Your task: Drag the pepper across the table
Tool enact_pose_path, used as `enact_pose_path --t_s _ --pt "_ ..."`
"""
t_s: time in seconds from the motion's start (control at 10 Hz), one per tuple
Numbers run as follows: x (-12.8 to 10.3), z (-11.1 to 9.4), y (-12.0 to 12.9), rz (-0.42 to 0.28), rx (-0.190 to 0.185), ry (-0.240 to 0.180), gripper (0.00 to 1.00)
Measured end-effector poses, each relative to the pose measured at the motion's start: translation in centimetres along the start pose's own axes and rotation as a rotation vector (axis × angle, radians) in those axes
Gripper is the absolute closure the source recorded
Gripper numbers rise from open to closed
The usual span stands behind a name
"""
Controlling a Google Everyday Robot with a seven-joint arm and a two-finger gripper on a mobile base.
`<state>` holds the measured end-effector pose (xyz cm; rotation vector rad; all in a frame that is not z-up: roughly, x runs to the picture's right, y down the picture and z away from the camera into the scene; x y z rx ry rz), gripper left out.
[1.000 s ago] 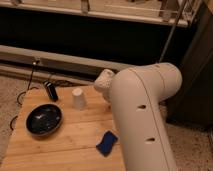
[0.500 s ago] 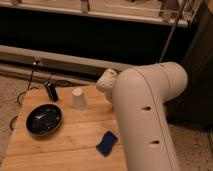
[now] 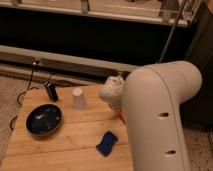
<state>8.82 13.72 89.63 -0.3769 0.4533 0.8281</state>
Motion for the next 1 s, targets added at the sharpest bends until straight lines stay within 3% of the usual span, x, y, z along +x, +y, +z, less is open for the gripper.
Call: enact_pose_path --t_s 0.6,1.0 --pt "5.9 -0.1 3.5 0.09 -0.064 -0.046 1.0" --pt "9.6 -0.9 4.4 0.129 -0.076 -0.038 1.0"
